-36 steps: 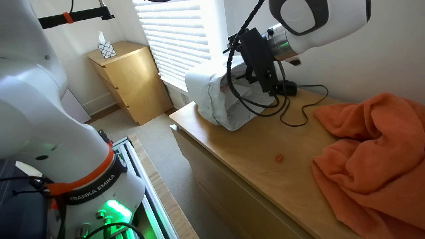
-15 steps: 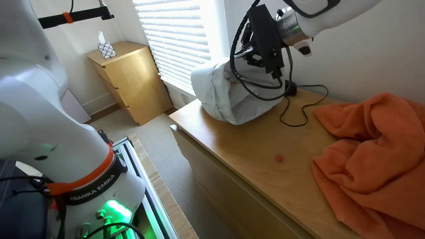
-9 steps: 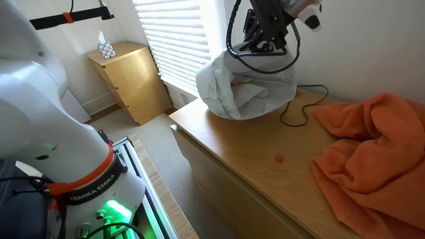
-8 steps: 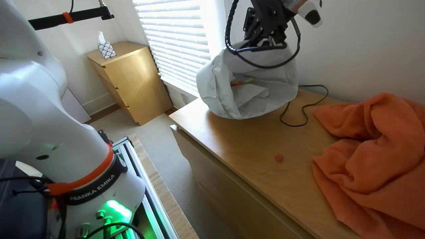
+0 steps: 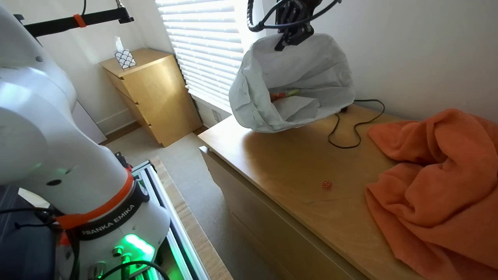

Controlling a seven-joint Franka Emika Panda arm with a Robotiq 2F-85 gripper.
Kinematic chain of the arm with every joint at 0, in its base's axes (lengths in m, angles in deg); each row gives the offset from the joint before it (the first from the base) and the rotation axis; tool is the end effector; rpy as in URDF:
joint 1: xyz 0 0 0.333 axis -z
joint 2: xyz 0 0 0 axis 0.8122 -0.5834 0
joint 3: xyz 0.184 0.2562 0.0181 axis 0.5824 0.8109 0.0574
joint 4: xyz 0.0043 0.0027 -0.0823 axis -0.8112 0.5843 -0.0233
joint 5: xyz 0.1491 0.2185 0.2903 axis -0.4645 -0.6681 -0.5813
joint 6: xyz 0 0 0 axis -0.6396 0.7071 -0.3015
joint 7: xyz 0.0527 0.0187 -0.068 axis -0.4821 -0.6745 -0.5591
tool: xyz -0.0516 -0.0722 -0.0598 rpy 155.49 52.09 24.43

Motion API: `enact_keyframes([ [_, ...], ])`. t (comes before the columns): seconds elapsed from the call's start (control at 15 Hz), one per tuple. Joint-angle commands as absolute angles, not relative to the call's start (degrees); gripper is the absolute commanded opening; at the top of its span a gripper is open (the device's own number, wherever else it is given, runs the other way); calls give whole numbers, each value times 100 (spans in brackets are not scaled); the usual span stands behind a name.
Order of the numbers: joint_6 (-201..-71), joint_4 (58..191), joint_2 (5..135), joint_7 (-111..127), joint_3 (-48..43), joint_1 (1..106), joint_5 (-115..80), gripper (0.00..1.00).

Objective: Pick up the white bin

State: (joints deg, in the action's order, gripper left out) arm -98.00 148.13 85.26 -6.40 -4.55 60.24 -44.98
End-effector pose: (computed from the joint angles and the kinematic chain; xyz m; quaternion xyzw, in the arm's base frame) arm 0.5148 -0.0660 0.4203 -0.9593 0.0792 0.1361 0.2345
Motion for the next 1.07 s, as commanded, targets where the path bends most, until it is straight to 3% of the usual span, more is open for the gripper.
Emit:
enact_keyframes([
  [0.0, -10004, 15099, 8875, 13, -291, 5850, -3647, 2],
  [1.0, -10078, 15290, 9267, 1063, 291, 5436, -1892, 2],
])
